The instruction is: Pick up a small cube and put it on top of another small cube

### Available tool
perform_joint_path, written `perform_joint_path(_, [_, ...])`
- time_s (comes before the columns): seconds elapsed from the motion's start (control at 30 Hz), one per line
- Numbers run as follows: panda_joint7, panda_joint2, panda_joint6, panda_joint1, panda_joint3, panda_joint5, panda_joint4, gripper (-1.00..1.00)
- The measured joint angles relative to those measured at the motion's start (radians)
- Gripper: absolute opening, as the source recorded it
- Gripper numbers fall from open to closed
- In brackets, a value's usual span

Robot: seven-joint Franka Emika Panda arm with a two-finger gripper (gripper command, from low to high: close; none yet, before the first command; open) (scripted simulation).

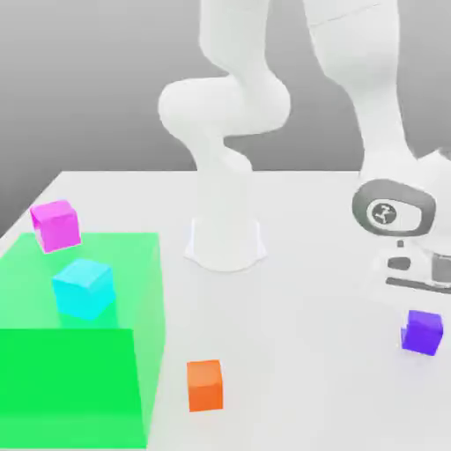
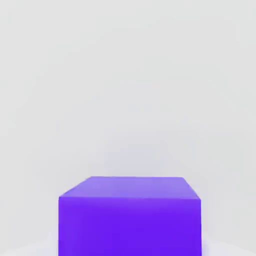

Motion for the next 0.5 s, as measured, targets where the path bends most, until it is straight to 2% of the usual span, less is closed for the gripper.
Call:
perform_joint_path(0.1, [-0.037,-0.070,-0.039,-0.061,0.038,0.104,-0.024,-1.00])
perform_joint_path(0.37, [0.153,-0.200,-0.086,-0.242,-0.114,0.301,-0.079,-1.00])
perform_joint_path(0.5, [0.279,-0.264,-0.107,-0.389,-0.191,0.381,-0.109,-1.00])
